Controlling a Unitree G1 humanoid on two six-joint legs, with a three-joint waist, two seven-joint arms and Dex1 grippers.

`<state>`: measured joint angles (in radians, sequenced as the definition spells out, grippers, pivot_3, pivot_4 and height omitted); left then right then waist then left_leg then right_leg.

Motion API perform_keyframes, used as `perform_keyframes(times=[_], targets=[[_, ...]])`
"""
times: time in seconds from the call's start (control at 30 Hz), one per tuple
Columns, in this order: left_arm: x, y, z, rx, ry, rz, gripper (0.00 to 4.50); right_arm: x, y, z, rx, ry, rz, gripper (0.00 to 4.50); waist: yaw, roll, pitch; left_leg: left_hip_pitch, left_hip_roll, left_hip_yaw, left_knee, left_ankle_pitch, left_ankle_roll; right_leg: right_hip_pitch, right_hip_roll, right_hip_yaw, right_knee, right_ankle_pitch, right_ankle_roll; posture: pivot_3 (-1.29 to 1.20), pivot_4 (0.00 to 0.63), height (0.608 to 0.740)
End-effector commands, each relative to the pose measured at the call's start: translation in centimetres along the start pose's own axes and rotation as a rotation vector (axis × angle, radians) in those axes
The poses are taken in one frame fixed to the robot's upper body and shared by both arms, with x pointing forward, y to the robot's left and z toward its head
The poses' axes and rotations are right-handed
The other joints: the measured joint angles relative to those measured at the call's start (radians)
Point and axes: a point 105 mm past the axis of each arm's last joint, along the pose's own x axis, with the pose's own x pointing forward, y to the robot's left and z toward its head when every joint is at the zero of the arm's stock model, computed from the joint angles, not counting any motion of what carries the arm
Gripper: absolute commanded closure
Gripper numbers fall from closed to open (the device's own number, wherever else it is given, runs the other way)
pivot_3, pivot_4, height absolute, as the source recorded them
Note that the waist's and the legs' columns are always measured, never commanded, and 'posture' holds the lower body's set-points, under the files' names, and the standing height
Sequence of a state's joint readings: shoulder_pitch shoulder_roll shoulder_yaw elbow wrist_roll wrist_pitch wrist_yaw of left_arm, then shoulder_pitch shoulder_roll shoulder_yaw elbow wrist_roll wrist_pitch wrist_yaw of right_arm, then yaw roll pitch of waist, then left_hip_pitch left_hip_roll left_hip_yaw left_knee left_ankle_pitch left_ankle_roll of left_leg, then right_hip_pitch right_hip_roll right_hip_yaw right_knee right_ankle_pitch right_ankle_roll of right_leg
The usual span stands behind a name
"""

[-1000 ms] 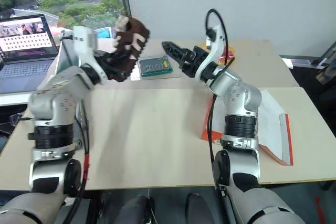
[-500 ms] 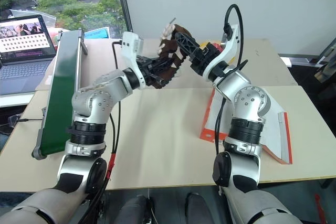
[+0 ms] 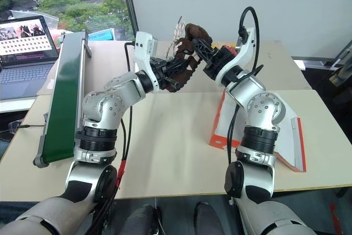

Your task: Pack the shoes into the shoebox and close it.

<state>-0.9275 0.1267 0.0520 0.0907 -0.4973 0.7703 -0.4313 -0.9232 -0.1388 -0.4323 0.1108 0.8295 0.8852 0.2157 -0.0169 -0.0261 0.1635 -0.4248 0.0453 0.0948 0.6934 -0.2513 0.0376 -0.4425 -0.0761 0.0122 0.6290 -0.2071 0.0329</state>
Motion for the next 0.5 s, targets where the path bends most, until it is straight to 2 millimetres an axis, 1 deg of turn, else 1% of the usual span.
perform_keyframes(times=[0.03, 0.1, 0.13, 0.17, 0.2, 0.23, 0.27, 0.3, 0.33, 0.37, 0.43, 0.47, 0.5], targets=[[-0.6, 0.5, 4.2, 0.046, -0.126, 0.030, 4.43, 0.6, 1.7, 1.4, -0.025, -0.046, 0.061, 3.60, -0.001, 0.000, 0.000, 0.000, 0.000, 0.000, 0.000, 0.000, 0.000, 0.000, 0.000, 0.000, 0.000, 0.000, 0.000, 0.00, 0.150, 0.740], [-1.0, 1.1, 5.1, 0.045, -0.155, 0.050, 4.43, 0.6, 1.5, 1.9, -0.035, -0.064, 0.045, 3.63, 0.000, 0.000, 0.000, 0.000, 0.000, 0.000, 0.000, 0.000, 0.000, 0.000, 0.000, 0.000, 0.000, 0.000, 0.000, 0.00, 0.150, 0.740], [-1.3, 1.3, 5.6, 0.044, -0.168, 0.054, 3.95, 0.6, 1.3, 2.3, -0.042, -0.078, 0.030, 3.64, 0.000, 0.000, 0.000, 0.000, 0.000, 0.000, 0.000, 0.000, 0.000, 0.000, 0.000, 0.000, 0.000, 0.000, 0.000, 0.00, 0.150, 0.740], [-2.2, 1.8, 6.5, -0.004, -0.218, 0.058, 3.45, 0.5, 0.5, 3.0, -0.087, -0.084, -0.025, 3.64, 0.000, 0.000, 0.000, 0.000, 0.000, 0.000, 0.000, 0.000, 0.000, 0.000, 0.000, 0.000, 0.000, 0.000, 0.000, 0.00, 0.150, 0.740], [-2.9, 2.2, 7.2, -0.038, -0.255, 0.060, 3.13, 0.4, -0.1, 3.5, -0.121, -0.088, -0.065, 3.65, -0.002, 0.000, 0.000, 0.000, 0.000, 0.000, 0.000, 0.000, 0.000, 0.000, 0.000, 0.000, 0.000, 0.000, 0.000, 0.00, 0.150, 0.740], [-3.6, 2.9, 7.6, -0.064, -0.280, 0.080, 2.68, 0.3, -0.6, 4.1, -0.139, -0.097, -0.092, 3.70, -0.002, 0.000, 0.000, 0.000, 0.000, 0.000, 0.000, 0.000, 0.000, 0.000, 0.000, 0.000, 0.000, 0.000, 0.000, 0.00, 0.150, 0.740], [-4.3, 3.6, 7.7, -0.066, -0.291, 0.108, 2.42, 0.2, -1.0, 4.8, -0.153, -0.108, -0.116, 3.71, -0.002, 0.000, 0.000, 0.000, 0.000, 0.000, 0.000, 0.000, 0.000, 0.000, 0.000, 0.000, 0.000, 0.000, 0.000, 0.00, 0.150, 0.740], [-4.7, 4.0, 7.7, -0.060, -0.291, 0.127, 1.96, 0.2, -1.2, 5.2, -0.156, -0.115, -0.126, 3.71, -0.002, 0.001, 0.000, 0.000, 0.000, -0.001, 0.000, 0.000, 0.000, 0.000, 0.000, 0.000, 0.000, 0.000, 0.000, 0.00, 0.150, 0.740], [-5.5, 4.9, 7.4, -0.058, -0.289, 0.166, 1.58, 0.2, -1.3, 5.9, -0.197, -0.110, -0.153, 3.71, -0.001, 0.001, 0.000, 0.000, 0.000, -0.001, 0.000, 0.000, 0.000, 0.000, 0.000, 0.000, 0.000, 0.000, 0.000, 0.00, 0.150, 0.740], [-6.0, 5.5, 7.2, -0.057, -0.287, 0.191, 1.29, 0.2, -1.5, 6.3, -0.227, -0.104, -0.172, 3.71, -0.001, 0.001, 0.000, 0.000, 0.000, -0.001, 0.000, 0.000, 0.000, 0.000, 0.000, 0.000, 0.000, 0.000, 0.000, 0.00, 0.150, 0.740], [-6.6, 6.0, 6.9, -0.011, -0.260, 0.224, 0.49, 0.2, -1.7, 7.1, -0.289, -0.090, -0.217, 3.71, -0.001, 0.001, 0.001, 0.000, 0.000, 0.000, 0.000, 0.000, 0.000, 0.000, 0.000, 0.000, 0.000, 0.000, 0.000, 0.00, 0.150, 0.740], [-6.9, 6.2, 6.6, 0.012, -0.239, 0.236, 0.12, 0.1, -2.2, 7.7, -0.337, -0.078, -0.278, 3.71, -0.001, 0.001, 0.001, 0.000, 0.000, 0.000, 0.000, 0.000, 0.000, 0.000, 0.000, 0.000, 0.000, 0.000, 0.000, 0.00, 0.150, 0.740], [-7.3, 6.5, 6.4, 0.039, -0.215, 0.246, 0.04, -0.2, -2.9, 8.2, -0.393, -0.027, -0.369, 3.71, -0.001, 0.001, 0.001, 0.000, 0.000, 0.000, 0.000, 0.000, 0.000, 0.000, 0.000, 0.000, 0.000, 0.000, 0.000, 0.00, 0.150, 0.740]])
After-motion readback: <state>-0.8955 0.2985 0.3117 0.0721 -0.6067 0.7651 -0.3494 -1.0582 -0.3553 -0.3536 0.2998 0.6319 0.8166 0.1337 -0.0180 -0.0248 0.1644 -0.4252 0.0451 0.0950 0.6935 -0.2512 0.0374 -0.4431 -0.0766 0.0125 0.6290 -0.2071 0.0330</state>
